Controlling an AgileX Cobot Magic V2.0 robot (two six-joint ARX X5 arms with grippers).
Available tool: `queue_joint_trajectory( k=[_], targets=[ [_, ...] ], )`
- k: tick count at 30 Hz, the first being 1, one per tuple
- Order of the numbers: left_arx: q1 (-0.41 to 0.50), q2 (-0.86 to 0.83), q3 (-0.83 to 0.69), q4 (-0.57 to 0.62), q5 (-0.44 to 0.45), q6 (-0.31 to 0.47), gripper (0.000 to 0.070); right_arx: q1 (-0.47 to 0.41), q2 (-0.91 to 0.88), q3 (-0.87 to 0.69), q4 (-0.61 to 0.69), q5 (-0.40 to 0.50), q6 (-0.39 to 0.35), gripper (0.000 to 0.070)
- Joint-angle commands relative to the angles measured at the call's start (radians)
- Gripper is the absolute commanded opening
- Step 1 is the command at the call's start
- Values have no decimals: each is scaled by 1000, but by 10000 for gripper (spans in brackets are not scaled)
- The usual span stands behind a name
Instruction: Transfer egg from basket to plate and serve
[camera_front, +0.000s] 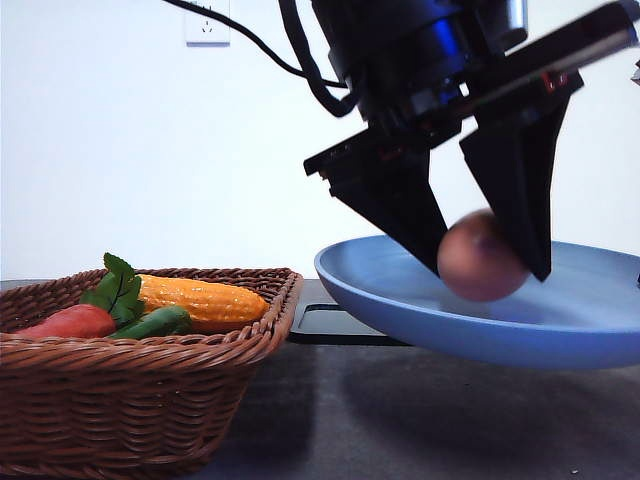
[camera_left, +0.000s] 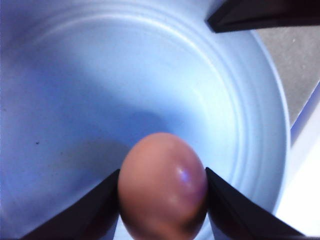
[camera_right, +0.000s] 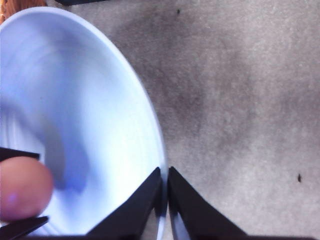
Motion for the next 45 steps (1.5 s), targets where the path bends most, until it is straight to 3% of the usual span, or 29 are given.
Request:
queue_joint_trajectory(
  k=[1, 9, 14, 16, 23, 29, 35, 45],
  targets=[
    [-12, 31, 16, 7, -13, 25, 189, 4, 4, 8, 1, -8, -3, 0],
    [-13, 50, 16, 17, -24, 25, 205, 4, 4, 8, -21, -25, -10, 0],
    [-13, 50, 17, 26, -23, 22, 418, 4, 4, 8, -21, -34, -10, 0],
    [-13, 50, 17, 26, -23, 20, 462, 4, 4, 8, -22, -32, -10, 0],
    [-13, 16, 38, -8, -23, 15, 466, 4, 6, 8, -52, -30, -14, 0],
    [-12, -85, 84, -146, -30, 29, 461, 3, 51, 9, -61, -31, -18, 0],
    [-8, -218, 101, -275, -115, 55, 460, -19, 184, 40, -44, -38, -39, 0],
    [10, -431, 101, -452, -240, 45, 460, -69, 460, 315, -39, -46, -70, 0]
  ],
)
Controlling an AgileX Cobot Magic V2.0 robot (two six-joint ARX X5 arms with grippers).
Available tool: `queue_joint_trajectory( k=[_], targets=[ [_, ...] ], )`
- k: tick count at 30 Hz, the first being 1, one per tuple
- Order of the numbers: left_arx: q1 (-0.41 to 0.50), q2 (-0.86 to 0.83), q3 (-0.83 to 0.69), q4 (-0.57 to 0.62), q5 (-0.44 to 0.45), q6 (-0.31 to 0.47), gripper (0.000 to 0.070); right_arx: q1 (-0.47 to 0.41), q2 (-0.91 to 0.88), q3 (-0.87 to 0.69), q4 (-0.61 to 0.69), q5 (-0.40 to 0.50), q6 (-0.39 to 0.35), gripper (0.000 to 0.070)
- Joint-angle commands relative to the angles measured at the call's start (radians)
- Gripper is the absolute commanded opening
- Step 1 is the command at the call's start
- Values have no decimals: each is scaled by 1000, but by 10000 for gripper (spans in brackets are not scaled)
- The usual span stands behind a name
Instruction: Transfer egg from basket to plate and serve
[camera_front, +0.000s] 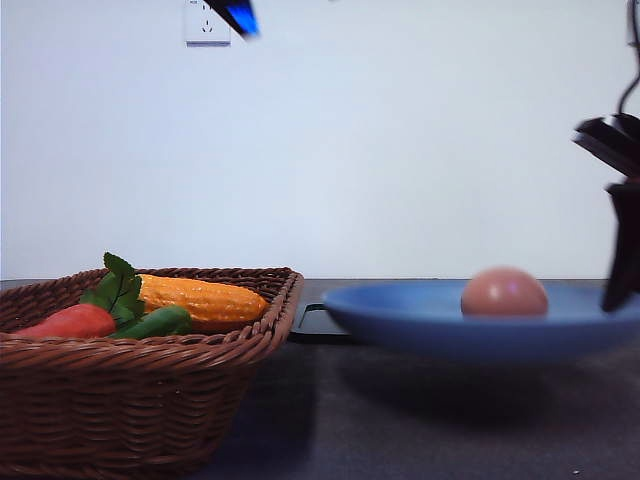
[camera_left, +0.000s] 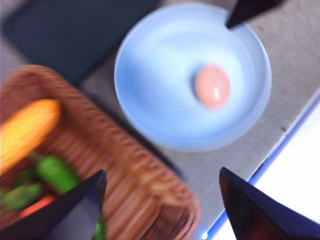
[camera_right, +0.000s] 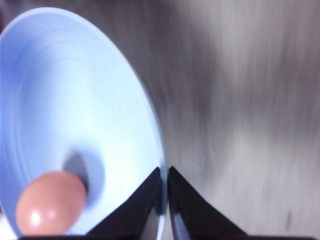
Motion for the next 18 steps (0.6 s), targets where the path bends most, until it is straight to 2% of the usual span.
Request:
queue_joint_trajectory(
  k=[1, 8, 12, 18],
  targets=[
    [-11, -19, 16, -18, -24, 0, 460, -10, 63, 87, 12, -7, -15, 0],
    [-11, -135, 16, -85, -119, -49, 460, -30, 311, 387, -13, 9, 0, 0],
    [-11, -173, 16, -89, -143, -63, 460, -30, 445, 536, -20, 9, 25, 0],
    [-11, -187, 16, -89, -163, -74, 460, -29, 598, 694, -66, 9, 25, 0]
  ],
)
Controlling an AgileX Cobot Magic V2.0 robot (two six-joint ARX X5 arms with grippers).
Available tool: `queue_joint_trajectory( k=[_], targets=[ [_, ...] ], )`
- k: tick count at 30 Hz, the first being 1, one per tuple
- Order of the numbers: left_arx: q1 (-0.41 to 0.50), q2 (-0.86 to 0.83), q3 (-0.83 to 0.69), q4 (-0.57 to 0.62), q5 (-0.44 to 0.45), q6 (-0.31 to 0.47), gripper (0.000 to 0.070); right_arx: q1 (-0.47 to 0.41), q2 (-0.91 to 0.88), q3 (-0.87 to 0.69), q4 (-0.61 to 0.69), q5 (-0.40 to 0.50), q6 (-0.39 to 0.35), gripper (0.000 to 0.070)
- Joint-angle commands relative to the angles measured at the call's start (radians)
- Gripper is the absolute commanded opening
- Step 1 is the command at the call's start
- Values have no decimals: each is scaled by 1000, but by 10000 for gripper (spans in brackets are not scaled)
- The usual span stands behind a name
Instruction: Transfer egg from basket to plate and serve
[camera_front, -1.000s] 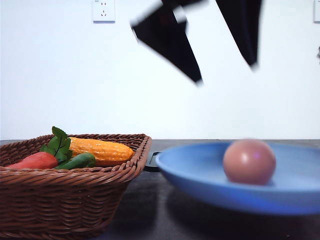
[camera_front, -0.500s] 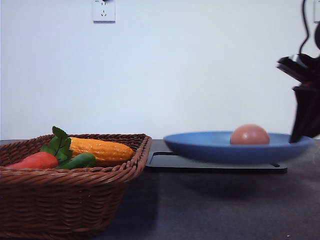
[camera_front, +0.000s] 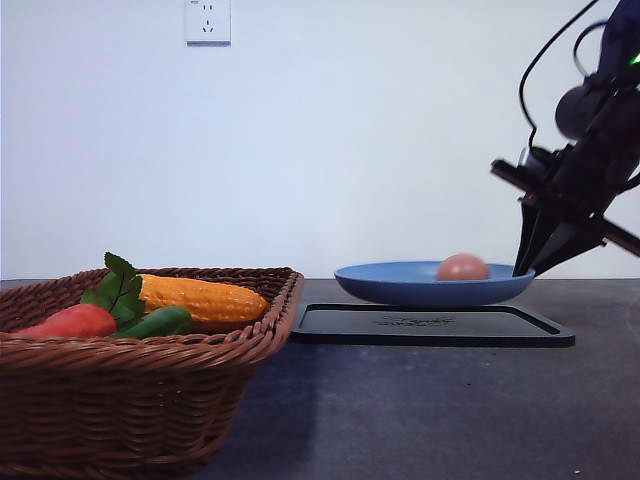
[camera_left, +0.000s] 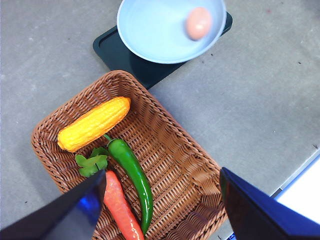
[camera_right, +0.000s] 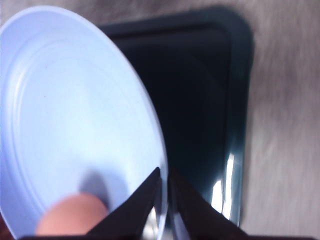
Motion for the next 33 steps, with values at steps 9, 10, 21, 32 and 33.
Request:
queue_joint_trajectory(
  k=[9, 10, 21, 32, 33],
  targets=[
    [-11, 8, 16, 17, -10, -20, 460, -6, 73, 59, -17, 26, 8, 101],
    [-11, 8, 16, 18, -10, -20, 460, -7, 73, 59, -20, 40, 6, 141],
    [-11, 8, 16, 21, -11, -19, 458, -41, 55, 61, -31, 47, -16, 228],
    [2, 9, 16, 105, -79, 52, 333, -67, -133, 61, -152, 7, -110, 167],
    [9, 10, 16, 124, -83, 65, 292, -61, -160, 61, -171, 11, -130, 135]
  ],
)
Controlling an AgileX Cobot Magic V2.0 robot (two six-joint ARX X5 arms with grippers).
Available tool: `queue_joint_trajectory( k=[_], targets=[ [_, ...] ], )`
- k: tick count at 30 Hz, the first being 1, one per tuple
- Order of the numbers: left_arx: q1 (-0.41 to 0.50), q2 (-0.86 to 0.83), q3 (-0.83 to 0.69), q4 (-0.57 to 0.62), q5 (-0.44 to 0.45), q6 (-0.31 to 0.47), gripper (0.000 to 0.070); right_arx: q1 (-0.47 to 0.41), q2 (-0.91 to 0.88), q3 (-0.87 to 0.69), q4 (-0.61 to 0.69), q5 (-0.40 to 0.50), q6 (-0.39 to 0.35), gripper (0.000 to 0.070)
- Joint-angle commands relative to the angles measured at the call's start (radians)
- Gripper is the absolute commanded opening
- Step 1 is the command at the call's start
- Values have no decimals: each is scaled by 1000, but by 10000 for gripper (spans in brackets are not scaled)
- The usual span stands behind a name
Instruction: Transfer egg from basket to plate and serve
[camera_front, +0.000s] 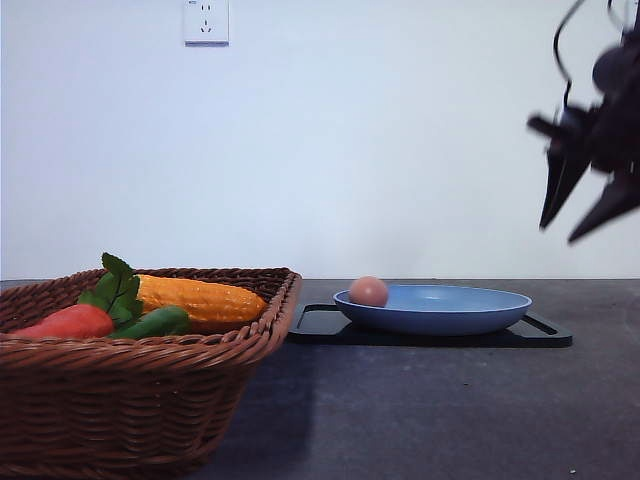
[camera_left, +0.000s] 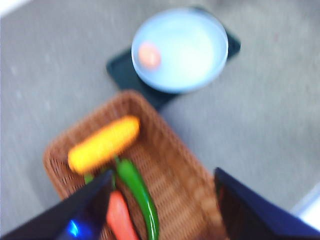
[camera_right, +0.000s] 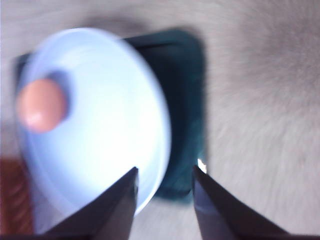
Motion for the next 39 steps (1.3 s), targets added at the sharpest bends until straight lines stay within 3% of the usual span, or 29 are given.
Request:
queue_joint_trajectory(
  k=[1, 3, 5, 6, 11, 18, 28, 35, 39],
  targets=[
    [5, 13, 16, 34, -14, 45, 245, 17, -33, 25, -28, 2, -74, 96],
    [27, 19, 16, 58, -14, 65, 128, 42, -94, 23, -64, 7, -111, 17],
    [56, 29, 16, 70, -14, 101, 16, 69, -155, 20, -88, 34, -131, 0],
    [75, 34, 15, 72, -14, 118, 4, 84, -191, 15, -93, 64, -134, 0],
    [177, 55, 14, 82, -4, 157, 0, 172, -369, -60, -71, 223, -142, 0],
    [338, 29, -66, 179, 73, 171, 0, 309, -654, -331, 124, 375, -142, 0],
    [482, -215, -503, 554, 167, 164, 0, 496, -1059, -777, 511, 615, -141, 0],
    [522, -480, -788, 698, 206, 75, 0, 540, -1272, -1058, 698, 652, -139, 0],
    [522, -602, -859, 721, 226, 60, 0, 545, -1338, -1149, 771, 651, -69, 0]
  ],
)
